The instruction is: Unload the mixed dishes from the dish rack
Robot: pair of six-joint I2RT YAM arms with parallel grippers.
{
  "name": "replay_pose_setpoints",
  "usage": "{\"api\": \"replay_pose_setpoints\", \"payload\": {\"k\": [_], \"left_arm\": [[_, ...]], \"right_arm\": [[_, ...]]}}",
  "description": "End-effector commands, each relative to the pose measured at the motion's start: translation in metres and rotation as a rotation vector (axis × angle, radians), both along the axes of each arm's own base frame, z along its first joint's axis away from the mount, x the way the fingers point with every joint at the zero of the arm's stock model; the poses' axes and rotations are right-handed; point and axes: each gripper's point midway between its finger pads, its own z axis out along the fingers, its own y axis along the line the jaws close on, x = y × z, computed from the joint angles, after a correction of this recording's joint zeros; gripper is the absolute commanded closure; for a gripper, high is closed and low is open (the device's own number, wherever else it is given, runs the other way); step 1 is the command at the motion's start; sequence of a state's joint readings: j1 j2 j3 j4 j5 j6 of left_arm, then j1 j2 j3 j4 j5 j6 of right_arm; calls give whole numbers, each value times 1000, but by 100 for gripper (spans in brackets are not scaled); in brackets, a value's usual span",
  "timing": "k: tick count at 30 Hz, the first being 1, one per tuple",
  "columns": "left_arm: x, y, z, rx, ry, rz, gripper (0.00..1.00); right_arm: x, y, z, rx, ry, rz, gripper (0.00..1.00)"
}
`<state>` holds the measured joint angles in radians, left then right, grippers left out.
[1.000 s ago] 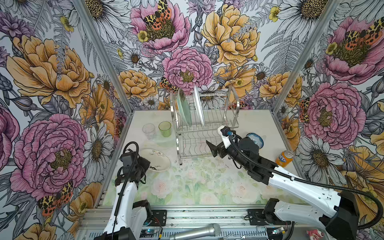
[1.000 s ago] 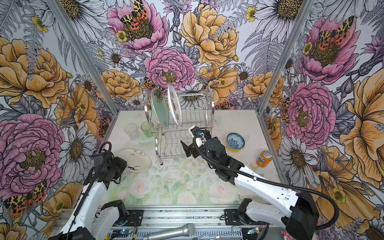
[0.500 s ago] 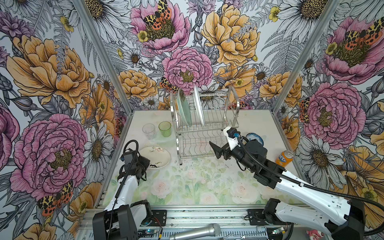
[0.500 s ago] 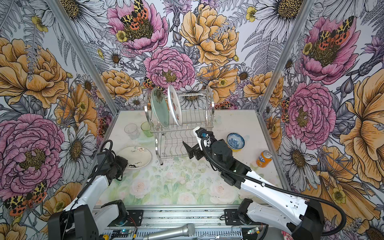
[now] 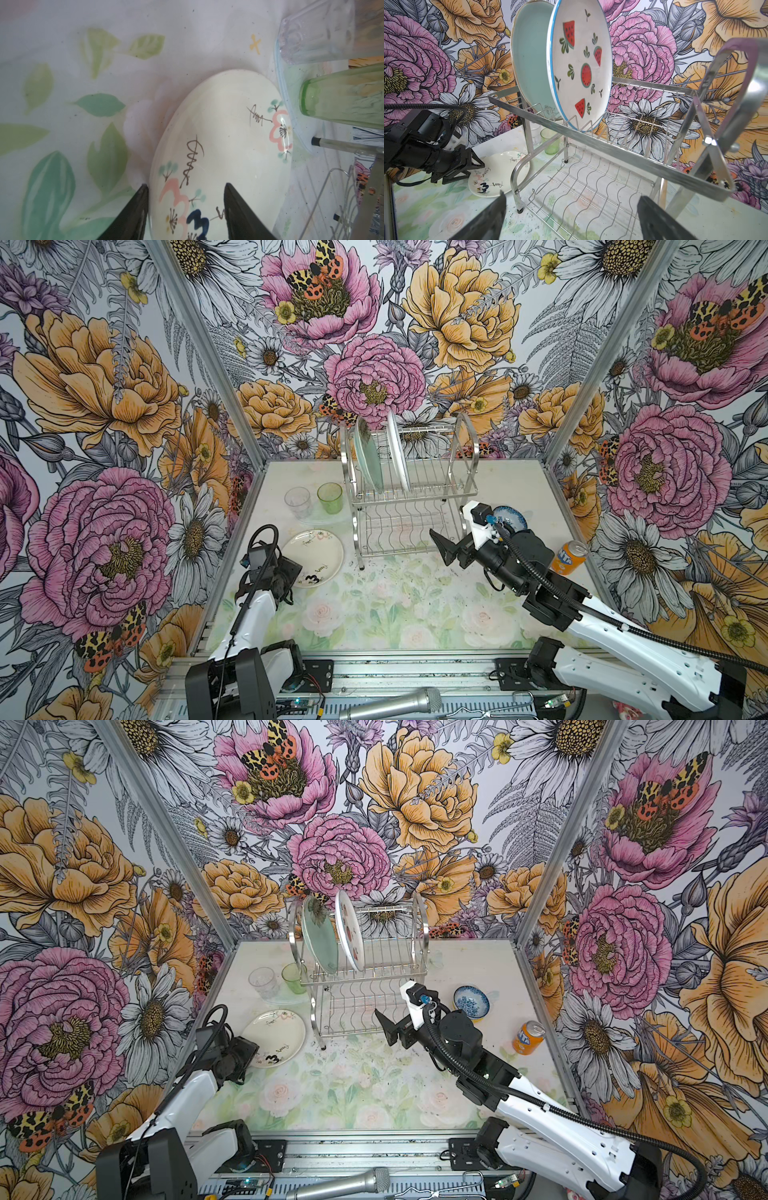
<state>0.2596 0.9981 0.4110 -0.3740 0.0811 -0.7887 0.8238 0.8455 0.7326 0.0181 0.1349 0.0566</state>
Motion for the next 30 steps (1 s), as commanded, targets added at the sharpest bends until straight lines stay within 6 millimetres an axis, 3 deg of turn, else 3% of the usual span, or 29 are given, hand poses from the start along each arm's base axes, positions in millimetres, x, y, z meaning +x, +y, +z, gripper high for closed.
{"api": "replay_pose_setpoints", "payload": {"k": [1, 2, 3, 4, 11, 21, 25, 30], "left_arm": [[0, 8, 13, 63, -34, -6, 34], [0, 9, 15, 75, -35, -11, 24], [0, 9, 18, 84, -34, -18, 3], [0, 9, 19, 87, -30, -27, 1], [4, -2, 48, 76, -105, -88, 1], [-8, -29, 88, 46, -273, -175, 1], [-9, -47, 103, 21, -322, -237, 1], [-12, -68, 125, 15, -362, -314, 1]], "right_arm": [[5, -4, -10, -14, 21, -35, 1], [6, -4, -12, -15, 26, -39, 1], [7, -3, -13, -13, 34, -40, 1], [9, -4, -13, -5, 42, -51, 1], [9, 9, -11, 74, 135, -18, 1], [8, 22, -24, 130, 283, 12, 0], [2, 39, -17, 151, 330, 98, 1], [-4, 47, 6, 200, 326, 138, 0]]}}
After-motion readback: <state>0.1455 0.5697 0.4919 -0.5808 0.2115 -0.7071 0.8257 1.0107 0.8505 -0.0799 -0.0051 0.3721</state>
